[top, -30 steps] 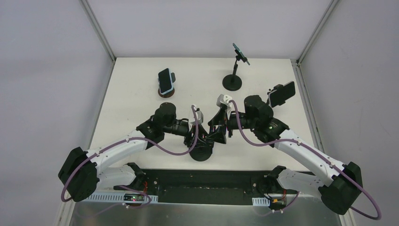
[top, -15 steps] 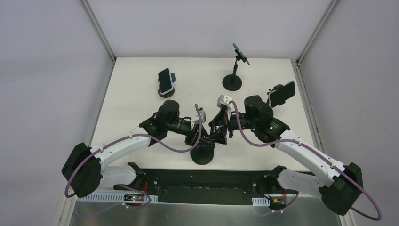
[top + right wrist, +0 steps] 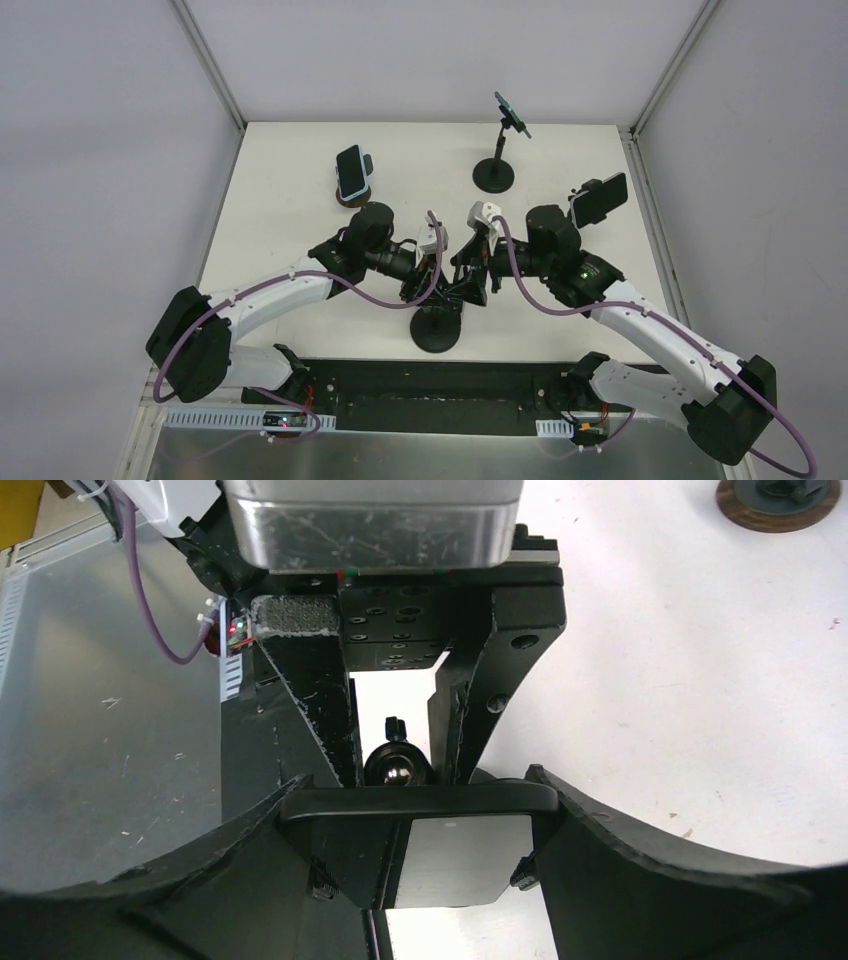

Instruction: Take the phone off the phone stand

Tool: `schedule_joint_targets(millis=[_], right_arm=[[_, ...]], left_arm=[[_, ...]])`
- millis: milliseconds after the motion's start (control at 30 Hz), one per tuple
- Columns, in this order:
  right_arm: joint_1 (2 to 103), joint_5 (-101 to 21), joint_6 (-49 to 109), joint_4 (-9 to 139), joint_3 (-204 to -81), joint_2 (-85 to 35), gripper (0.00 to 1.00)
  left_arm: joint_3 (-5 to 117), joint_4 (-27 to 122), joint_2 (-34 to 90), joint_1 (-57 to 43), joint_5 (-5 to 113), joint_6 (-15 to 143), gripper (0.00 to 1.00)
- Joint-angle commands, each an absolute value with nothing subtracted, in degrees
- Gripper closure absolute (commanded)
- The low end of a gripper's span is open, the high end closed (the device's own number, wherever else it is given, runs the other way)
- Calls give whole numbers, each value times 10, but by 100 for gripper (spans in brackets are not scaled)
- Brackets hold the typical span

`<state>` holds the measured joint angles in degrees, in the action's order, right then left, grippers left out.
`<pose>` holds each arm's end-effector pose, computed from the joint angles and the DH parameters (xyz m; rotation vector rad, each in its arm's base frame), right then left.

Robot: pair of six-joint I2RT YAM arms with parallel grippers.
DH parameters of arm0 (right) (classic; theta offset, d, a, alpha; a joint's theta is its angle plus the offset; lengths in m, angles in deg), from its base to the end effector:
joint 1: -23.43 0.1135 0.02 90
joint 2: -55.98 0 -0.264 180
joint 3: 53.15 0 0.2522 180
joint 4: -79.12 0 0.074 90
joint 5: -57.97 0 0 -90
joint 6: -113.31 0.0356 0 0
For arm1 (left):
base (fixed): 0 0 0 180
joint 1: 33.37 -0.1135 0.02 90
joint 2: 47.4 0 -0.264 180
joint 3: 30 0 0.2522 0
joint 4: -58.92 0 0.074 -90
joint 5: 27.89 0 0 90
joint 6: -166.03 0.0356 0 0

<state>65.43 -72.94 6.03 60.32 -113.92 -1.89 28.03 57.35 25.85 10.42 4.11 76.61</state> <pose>0.1542 0.1702 0.3222 -1.3418 1.3248 0.9546 0.1785 -0.2129 0.2733 1.3857 1.4070 -1.4405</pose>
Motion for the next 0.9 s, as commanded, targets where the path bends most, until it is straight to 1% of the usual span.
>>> schedule_joint_targets(millis=[0,67,267,500,667,867], right_arm=[[670,-720,48,639,-1122,-1,100],[672,-707,44,641,-1114,6,100],[672,-695,42,640,-1113,22,100],[672,-692,45,636,-1121,17,100],[671,-679,24,626,-1132,12,100],[659,-611,-32,638,-1122,-21,100]], left_arm=[[342,626,276,107,10,736,100],[348,626,279,107,15,736,100],[329,624,254,108,97,755,100],[320,620,244,107,125,755,100],[324,620,249,108,63,754,100],[295,620,217,127,38,832,100]])
